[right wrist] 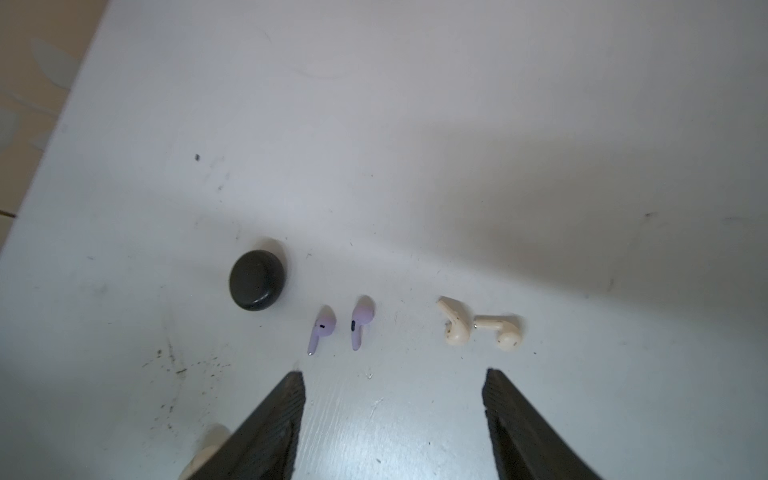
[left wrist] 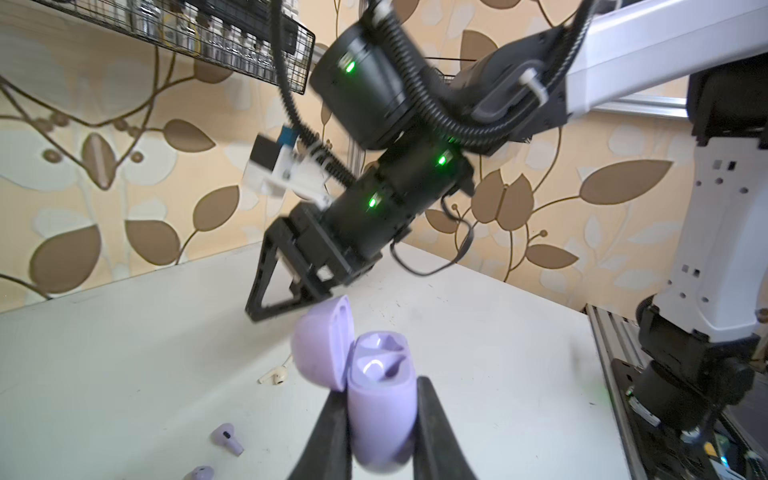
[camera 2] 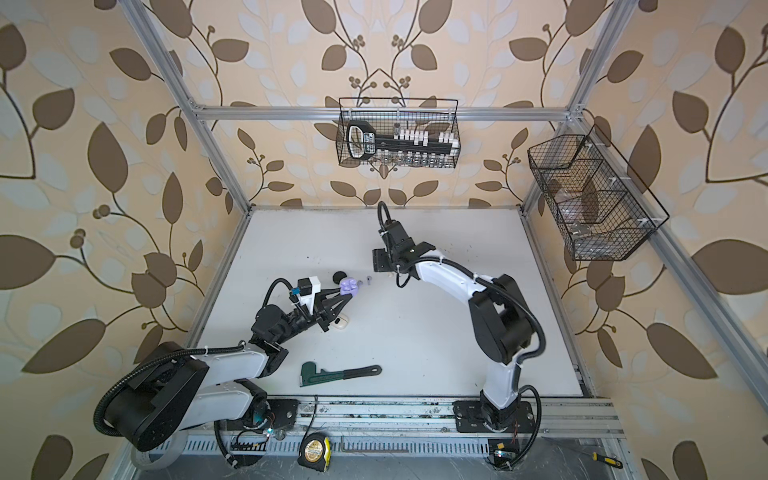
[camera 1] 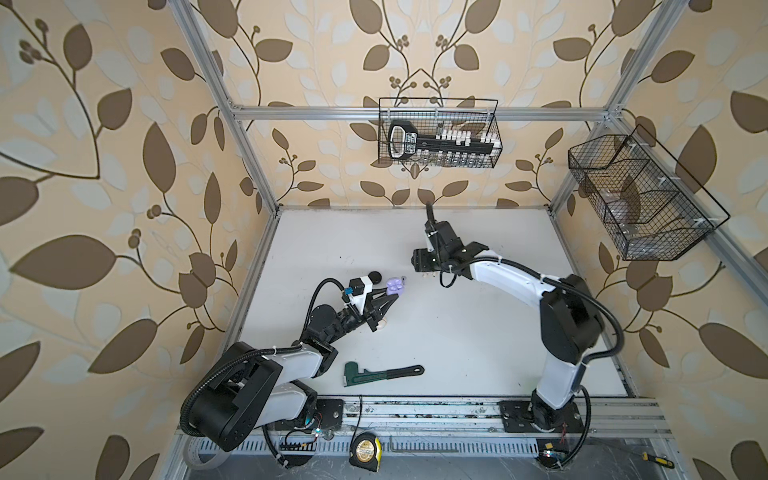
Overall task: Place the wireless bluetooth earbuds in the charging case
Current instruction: 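Move the right gripper over the lilac earbuds while the left gripper holds the case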
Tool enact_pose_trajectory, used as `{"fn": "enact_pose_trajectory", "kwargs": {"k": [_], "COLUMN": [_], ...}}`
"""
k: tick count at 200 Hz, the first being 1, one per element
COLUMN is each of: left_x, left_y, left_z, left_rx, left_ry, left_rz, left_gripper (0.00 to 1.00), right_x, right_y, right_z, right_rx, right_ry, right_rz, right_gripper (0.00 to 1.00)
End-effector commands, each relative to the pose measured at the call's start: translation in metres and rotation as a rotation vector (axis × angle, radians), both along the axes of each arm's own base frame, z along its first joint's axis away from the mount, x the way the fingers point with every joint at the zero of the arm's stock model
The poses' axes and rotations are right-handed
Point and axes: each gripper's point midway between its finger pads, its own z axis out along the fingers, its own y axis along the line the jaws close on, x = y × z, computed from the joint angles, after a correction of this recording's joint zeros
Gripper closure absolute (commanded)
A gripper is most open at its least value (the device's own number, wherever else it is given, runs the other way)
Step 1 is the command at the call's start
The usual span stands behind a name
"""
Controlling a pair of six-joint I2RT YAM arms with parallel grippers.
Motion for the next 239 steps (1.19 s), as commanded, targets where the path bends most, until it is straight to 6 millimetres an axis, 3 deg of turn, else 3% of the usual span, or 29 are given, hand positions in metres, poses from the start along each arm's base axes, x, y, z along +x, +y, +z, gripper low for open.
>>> {"fn": "enact_pose_trajectory", "kwargs": {"k": [1, 38, 68, 179, 239], "left_x": [-0.001, -0.003, -0.004, -0.008, -0.009], "left_y": [0.009, 0.014, 0.015, 0.016, 0.016], "left_z": [0.025, 0.028, 0.029, 0.033, 0.035], "left_rx": [-0.042, -0.048, -0.049, -0.05, -0.048], "left_ry": [-0.111, -0.127, -0.135, -0.153, -0.16], "left_rz": [0.051, 0.074, 0.082, 0.078, 0.075], "left_gripper": [1.0, 1.0, 1.0, 1.0, 1.0], "right_x": [-0.006, 0.006, 0.004, 0.001, -0.001], "right_y": [0.008, 0.015, 0.019, 0.046, 0.046], "right_z": [-0.016, -0.038, -0.055, -0.09, -0.102], "right_rx": [-0.129, -0.233, -0.245, -0.27, -0.303], "right_ry": [0.076, 0.116, 0.153, 0.218, 0.227], "right_rz": [0.052, 0.067, 0.092, 0.161, 0.156], "right_gripper": [0.31, 0.34, 0.39, 0.41, 0.55]}}
